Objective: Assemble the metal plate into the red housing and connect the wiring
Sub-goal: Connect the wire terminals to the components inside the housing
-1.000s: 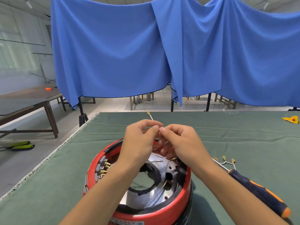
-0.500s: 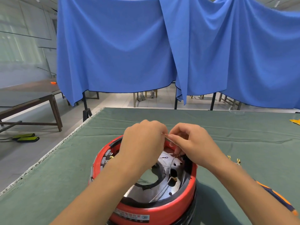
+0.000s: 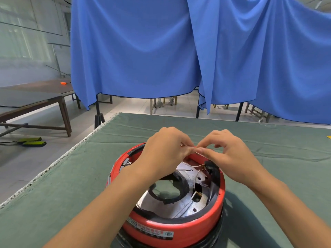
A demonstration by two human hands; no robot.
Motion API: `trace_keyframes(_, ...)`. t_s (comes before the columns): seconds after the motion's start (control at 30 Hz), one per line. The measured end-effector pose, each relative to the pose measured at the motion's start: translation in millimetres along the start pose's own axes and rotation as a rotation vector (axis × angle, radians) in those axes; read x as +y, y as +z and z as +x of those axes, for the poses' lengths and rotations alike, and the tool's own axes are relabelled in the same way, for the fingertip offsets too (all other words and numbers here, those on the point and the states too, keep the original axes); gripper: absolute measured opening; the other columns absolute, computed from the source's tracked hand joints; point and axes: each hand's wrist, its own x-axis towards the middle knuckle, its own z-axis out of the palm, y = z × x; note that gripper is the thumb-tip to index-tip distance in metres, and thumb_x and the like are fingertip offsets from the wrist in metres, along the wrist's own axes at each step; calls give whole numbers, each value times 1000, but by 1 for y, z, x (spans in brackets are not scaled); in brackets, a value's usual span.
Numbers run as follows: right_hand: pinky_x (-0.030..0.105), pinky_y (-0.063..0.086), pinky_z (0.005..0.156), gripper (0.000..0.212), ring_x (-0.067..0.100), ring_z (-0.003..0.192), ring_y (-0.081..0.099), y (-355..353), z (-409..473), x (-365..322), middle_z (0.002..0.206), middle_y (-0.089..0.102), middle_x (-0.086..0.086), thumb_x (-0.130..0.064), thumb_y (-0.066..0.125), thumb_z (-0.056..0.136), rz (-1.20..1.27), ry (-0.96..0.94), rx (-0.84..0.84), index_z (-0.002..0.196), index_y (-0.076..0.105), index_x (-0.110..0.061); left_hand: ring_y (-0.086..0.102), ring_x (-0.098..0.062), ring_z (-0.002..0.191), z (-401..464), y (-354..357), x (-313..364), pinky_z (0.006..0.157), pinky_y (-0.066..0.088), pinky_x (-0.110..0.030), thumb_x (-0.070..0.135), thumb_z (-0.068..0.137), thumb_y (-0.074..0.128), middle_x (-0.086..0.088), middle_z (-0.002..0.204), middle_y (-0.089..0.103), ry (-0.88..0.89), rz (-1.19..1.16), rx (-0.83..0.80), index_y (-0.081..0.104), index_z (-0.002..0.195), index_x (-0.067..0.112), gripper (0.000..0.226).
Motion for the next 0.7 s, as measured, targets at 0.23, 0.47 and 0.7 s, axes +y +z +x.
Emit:
trace_keyframes(0.23, 24, 40, 69, 14, 8, 81, 58, 9, 1, 18, 85, 64, -13, -15, 61, 87, -20, 352, 174, 81, 61, -27, 66, -14, 80, -2, 10, -2, 77, 54, -38, 26, 84, 69, 4, 81, 73, -69, -39, -180, 77, 84, 22, 8)
trace_keyframes(0.47, 37, 48, 88, 38, 22, 91, 63, 35, -3, 30, 79, 68, -3, -5, 46, 92, 266, 560, 115, 66, 65, -25, 63, -17, 88, -6, 22, 4, 82, 51, -37, 30, 86, 67, 6, 88, 72, -51, 37, -258, 76, 87, 24, 11)
trace_keyframes(0.7, 37, 51, 86, 35, 20, 90, 64, 35, -4, 28, 82, 71, -2, -2, 43, 84, 281, 588, 136, 70, 69, -21, 63, -18, 89, -6, 26, 8, 81, 51, -37, 26, 88, 63, 7, 91, 72, -53, 108, -227, 75, 90, 25, 12)
